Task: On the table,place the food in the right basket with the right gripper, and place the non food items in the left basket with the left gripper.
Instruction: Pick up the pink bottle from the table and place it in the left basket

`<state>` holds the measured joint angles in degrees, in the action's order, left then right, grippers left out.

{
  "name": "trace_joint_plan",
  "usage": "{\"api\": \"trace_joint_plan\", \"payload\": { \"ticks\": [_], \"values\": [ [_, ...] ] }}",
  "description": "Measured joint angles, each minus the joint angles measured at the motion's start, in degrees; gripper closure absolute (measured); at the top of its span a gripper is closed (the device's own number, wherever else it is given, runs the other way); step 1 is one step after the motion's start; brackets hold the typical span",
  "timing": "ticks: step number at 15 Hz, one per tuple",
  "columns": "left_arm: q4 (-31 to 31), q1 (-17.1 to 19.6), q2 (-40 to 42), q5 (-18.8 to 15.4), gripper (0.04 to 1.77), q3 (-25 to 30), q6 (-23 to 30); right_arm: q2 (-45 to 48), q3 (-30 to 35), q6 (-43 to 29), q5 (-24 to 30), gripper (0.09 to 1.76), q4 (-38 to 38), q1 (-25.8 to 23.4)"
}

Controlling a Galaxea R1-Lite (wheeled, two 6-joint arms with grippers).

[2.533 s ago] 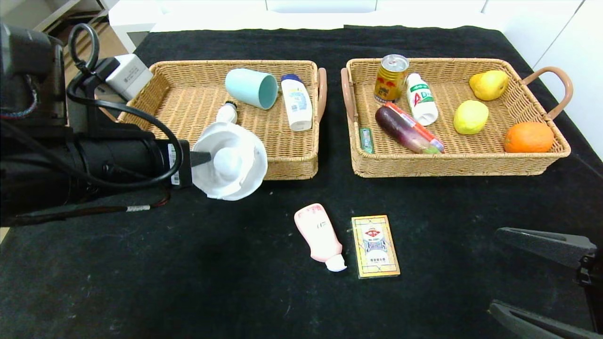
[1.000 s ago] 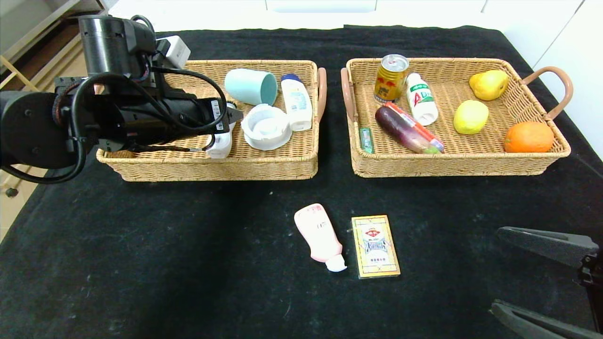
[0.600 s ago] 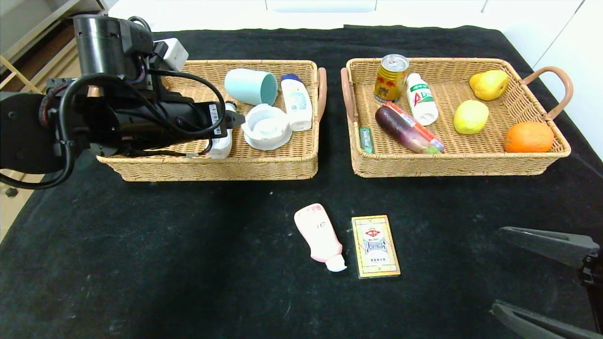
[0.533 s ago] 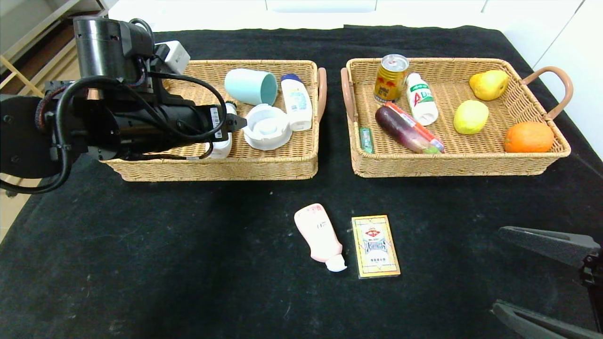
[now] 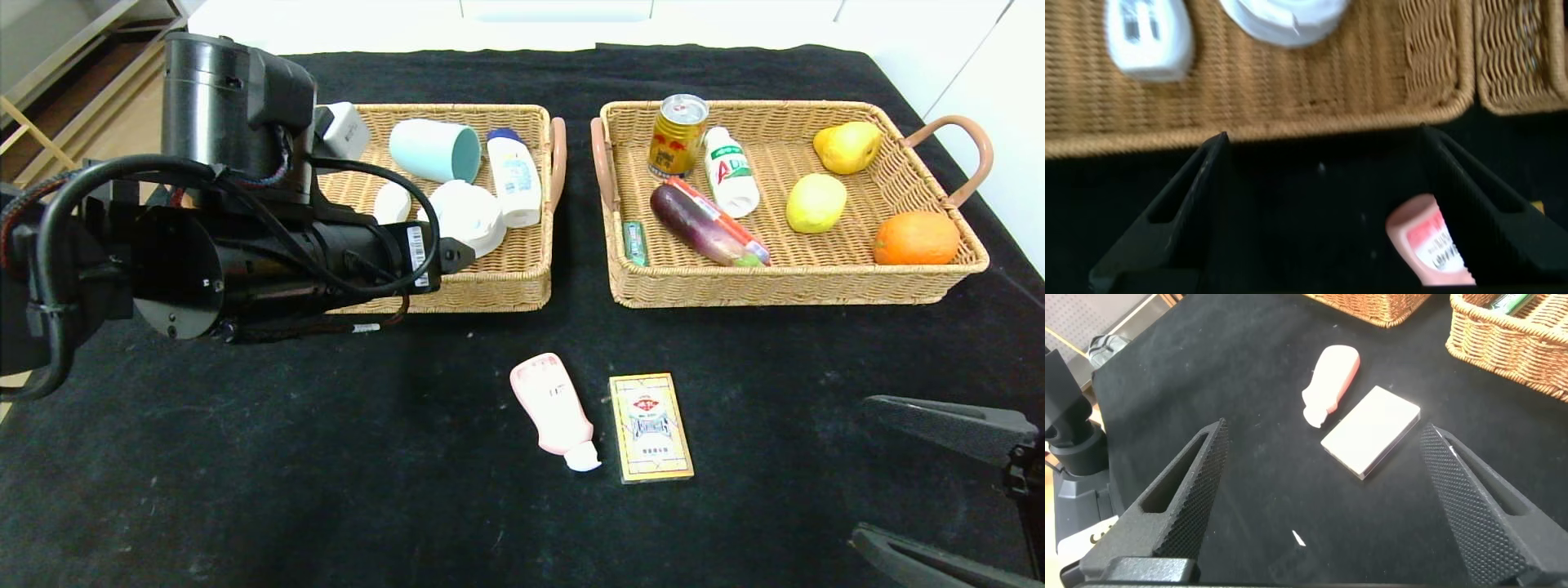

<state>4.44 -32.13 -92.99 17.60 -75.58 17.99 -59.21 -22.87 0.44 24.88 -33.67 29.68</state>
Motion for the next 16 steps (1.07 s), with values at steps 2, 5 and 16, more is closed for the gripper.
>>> {"api": "trace_joint_plan", "payload": {
  "ticks": [2,5,16],
  "values": [
    [2.2,-3.4,-0.1,1.8,0.15,0.2,1.8,-0.1,0.0,0.0,0.0,0.14,0.1,0.1],
    [2.8,-7.7,-2.0,5.5,0.13,0.5,4.6,-0.5,0.2,0.0,0.0,0.14,0.1,0.1],
    [2.5,-17.1,-8.7,14.9,0.11,-0.3,8.2,-1.1,0.9,0.2,-0.1,0.14,0.0,1.3]
  ]
}}
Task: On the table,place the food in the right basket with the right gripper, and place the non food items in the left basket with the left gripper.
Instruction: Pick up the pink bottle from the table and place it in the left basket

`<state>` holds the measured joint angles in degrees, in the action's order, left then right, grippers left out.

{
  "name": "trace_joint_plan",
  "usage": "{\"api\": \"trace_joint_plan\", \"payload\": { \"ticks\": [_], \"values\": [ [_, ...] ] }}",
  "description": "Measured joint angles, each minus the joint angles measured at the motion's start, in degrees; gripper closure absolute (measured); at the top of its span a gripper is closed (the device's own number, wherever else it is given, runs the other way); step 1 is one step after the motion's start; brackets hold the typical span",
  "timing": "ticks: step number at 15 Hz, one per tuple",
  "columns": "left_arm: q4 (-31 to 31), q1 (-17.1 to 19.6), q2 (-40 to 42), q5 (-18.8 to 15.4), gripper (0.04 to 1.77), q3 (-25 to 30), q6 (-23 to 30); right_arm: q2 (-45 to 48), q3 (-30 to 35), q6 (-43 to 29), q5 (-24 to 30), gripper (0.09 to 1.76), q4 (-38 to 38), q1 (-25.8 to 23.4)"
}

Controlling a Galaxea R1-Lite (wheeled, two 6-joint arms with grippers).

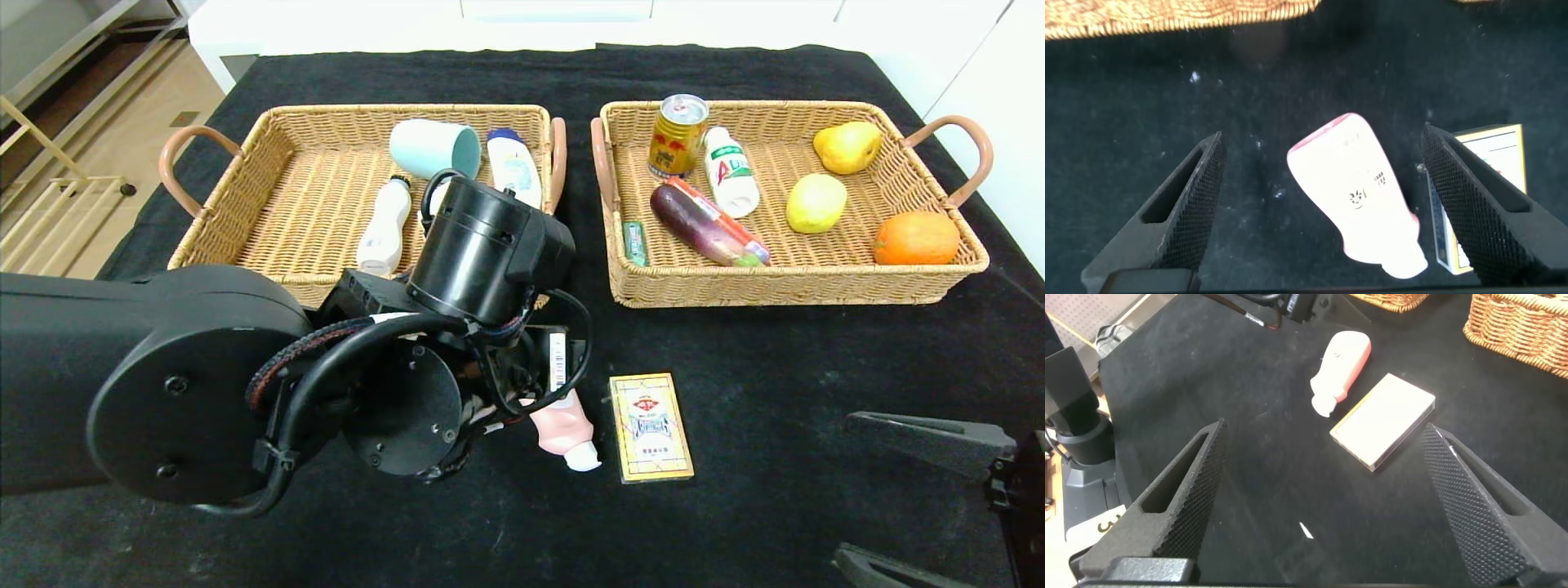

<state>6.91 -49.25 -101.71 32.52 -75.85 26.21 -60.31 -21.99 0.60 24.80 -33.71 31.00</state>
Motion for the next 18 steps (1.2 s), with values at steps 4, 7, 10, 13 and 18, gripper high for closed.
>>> {"api": "trace_joint_plan", "payload": {
  "ticks": [4,7,10,13,18],
  "values": [
    [-0.1,-0.5,-1.1,-0.2,0.1,0.0,0.8,0.1,0.0,0.0,0.0,0.14,0.0,0.0],
    [-0.1,-0.7,-2.3,-0.1,0.1,0.0,1.5,0.2,0.2,0.1,0.0,0.14,0.0,0.1],
    [0.2,-1.0,-3.5,0.0,0.1,0.2,2.3,0.3,0.2,0.1,0.0,0.14,0.0,0.3],
    [0.1,-1.0,-4.5,0.1,0.1,0.4,2.8,0.3,0.4,0.1,0.0,0.14,0.0,-0.5],
    [0.2,-1.4,-5.3,0.1,0.09,0.3,3.5,0.3,0.4,0.1,0.0,0.14,0.0,-8.3]
  ]
}}
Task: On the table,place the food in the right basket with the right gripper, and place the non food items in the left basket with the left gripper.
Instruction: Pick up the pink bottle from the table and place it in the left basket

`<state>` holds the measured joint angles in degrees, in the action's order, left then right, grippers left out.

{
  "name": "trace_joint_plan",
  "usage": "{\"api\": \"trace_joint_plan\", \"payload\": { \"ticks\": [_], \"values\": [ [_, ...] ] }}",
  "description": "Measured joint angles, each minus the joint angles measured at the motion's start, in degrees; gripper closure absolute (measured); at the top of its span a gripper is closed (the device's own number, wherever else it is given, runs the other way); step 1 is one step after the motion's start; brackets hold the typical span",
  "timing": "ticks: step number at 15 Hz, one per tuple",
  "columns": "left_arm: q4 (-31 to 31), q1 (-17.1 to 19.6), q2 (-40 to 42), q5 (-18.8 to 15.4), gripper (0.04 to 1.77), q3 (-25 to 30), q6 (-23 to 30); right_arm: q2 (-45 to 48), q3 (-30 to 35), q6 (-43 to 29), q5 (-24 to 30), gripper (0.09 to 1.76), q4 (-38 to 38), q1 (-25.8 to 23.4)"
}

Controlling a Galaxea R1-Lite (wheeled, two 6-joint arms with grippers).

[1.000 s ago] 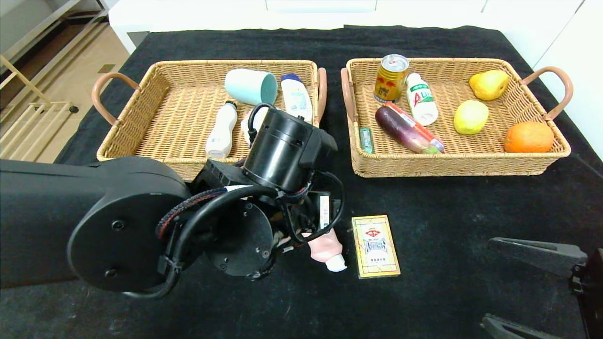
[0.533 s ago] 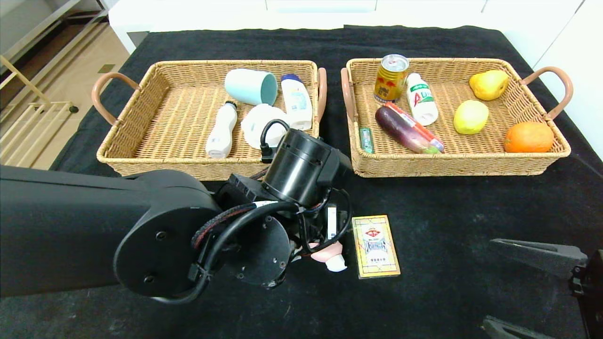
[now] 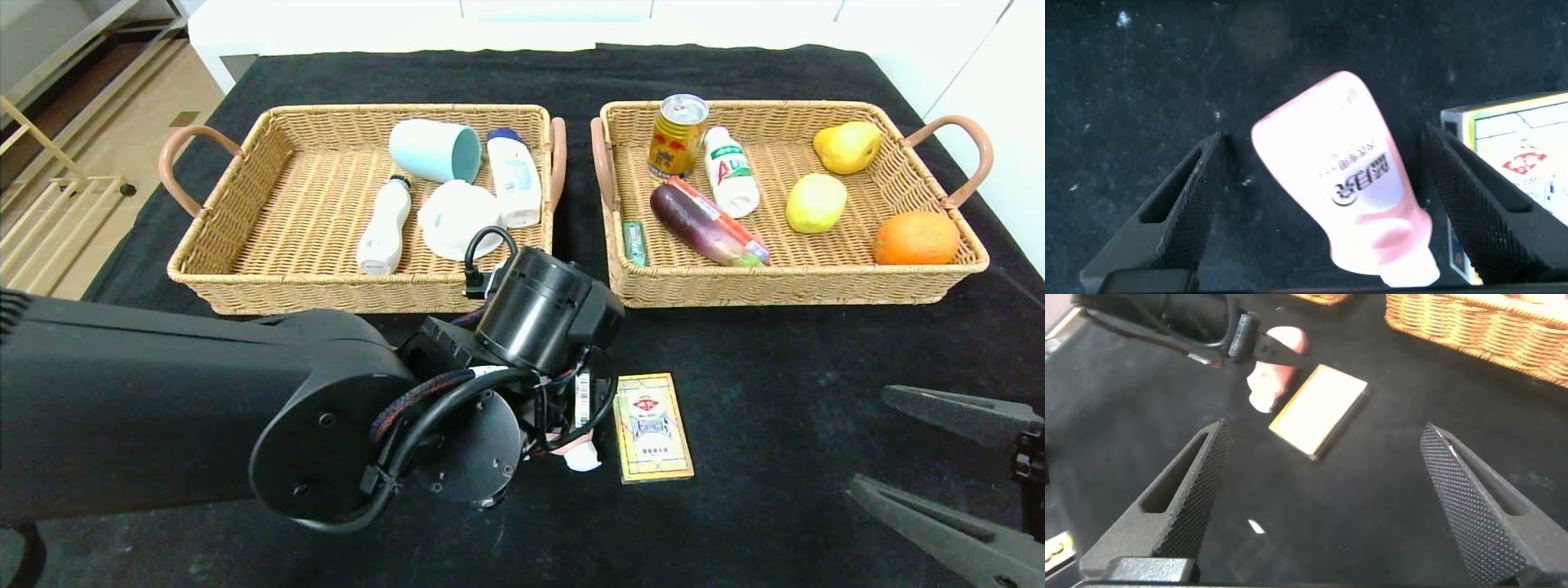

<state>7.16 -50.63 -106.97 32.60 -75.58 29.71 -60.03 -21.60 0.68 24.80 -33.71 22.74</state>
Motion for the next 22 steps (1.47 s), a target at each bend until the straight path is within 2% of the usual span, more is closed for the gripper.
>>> {"api": "trace_joint_plan", "payload": {
  "ticks": [2,5,7,9,12,14,22],
  "values": [
    [0.0,0.0,-0.1,0.0,0.09,0.0,0.0,0.0,0.0,0.0,0.0,0.14,0.0,5.9],
    [0.0,0.0,-0.3,0.0,0.09,0.0,0.0,0.0,0.0,0.0,0.0,0.14,0.0,8.9],
    [0.0,0.0,-0.6,0.0,0.44,0.0,0.1,0.0,0.0,0.0,0.0,0.14,-0.1,9.1],
    [0.0,0.0,-0.8,0.1,0.71,0.0,0.0,0.0,0.0,0.0,-0.1,0.14,-0.1,9.2],
    [0.0,0.0,-0.9,0.1,0.9,0.0,0.0,0.0,-0.1,0.0,0.0,0.14,-0.1,9.2],
    [0.0,0.0,-0.9,0.1,0.95,0.1,0.0,0.0,-0.1,0.0,-0.1,0.14,-0.1,9.2],
    [-0.1,0.0,-1.2,0.1,0.96,0.4,-0.1,0.0,0.0,0.0,0.0,0.14,-0.1,9.2]
  ]
}}
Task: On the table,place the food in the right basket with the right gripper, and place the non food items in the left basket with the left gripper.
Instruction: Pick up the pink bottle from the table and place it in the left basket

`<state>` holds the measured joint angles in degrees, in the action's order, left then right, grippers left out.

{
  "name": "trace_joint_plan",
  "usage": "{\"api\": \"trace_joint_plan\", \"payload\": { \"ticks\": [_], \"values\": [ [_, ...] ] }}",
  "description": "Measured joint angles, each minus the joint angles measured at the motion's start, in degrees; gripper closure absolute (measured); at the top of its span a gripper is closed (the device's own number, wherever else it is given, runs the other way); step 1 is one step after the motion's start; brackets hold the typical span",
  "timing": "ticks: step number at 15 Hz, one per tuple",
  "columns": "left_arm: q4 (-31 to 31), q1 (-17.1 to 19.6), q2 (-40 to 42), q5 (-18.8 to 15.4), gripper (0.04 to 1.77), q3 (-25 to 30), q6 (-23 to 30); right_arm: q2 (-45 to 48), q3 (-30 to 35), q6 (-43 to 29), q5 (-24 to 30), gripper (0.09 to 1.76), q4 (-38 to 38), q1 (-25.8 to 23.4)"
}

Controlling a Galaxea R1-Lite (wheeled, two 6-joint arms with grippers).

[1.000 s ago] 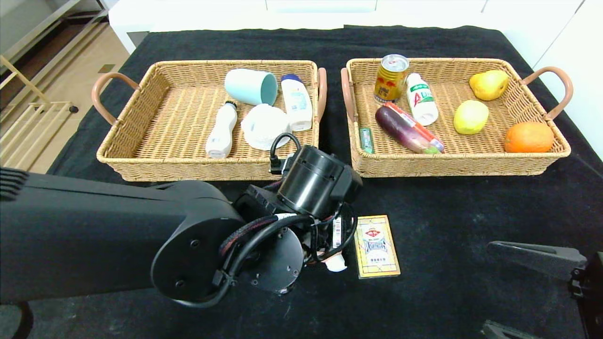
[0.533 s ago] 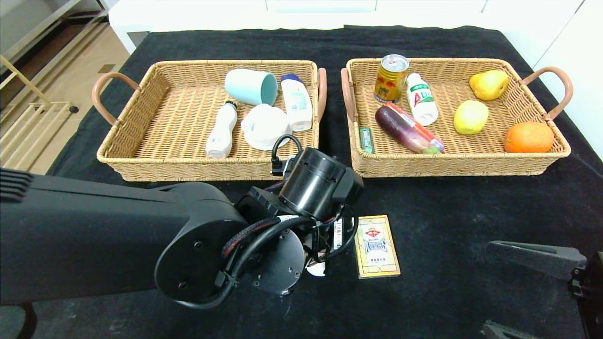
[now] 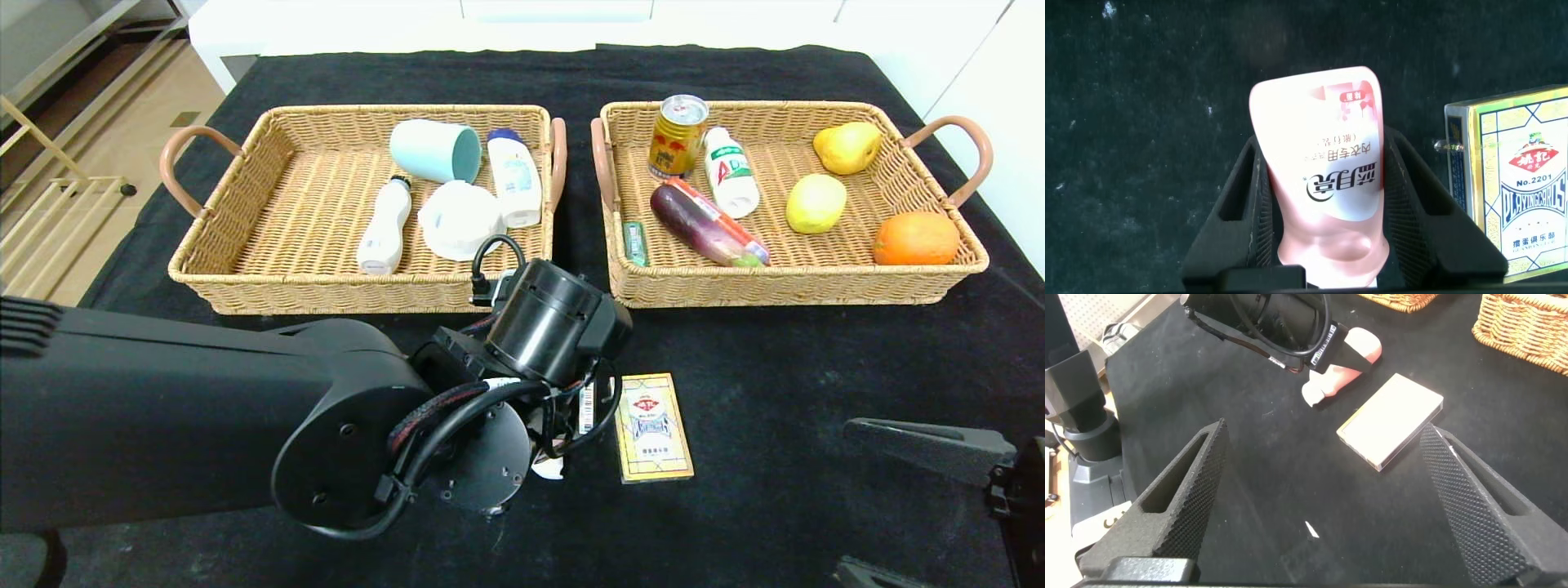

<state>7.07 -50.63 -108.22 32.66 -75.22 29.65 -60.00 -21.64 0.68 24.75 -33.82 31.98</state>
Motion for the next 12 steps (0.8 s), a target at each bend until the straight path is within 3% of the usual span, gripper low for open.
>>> {"api": "trace_joint_plan", "payload": {
  "ticks": [6,12],
  "values": [
    [0.2,-1.3,2.4,-0.5,0.96,2.1,-0.7,0.0,0.0,0.0,0.0,0.14,0.0,0.0],
    [0.3,-2.6,10.4,-1.0,0.96,5.8,-2.9,0.0,0.0,0.0,0.0,0.14,0.1,0.0]
  ]
}}
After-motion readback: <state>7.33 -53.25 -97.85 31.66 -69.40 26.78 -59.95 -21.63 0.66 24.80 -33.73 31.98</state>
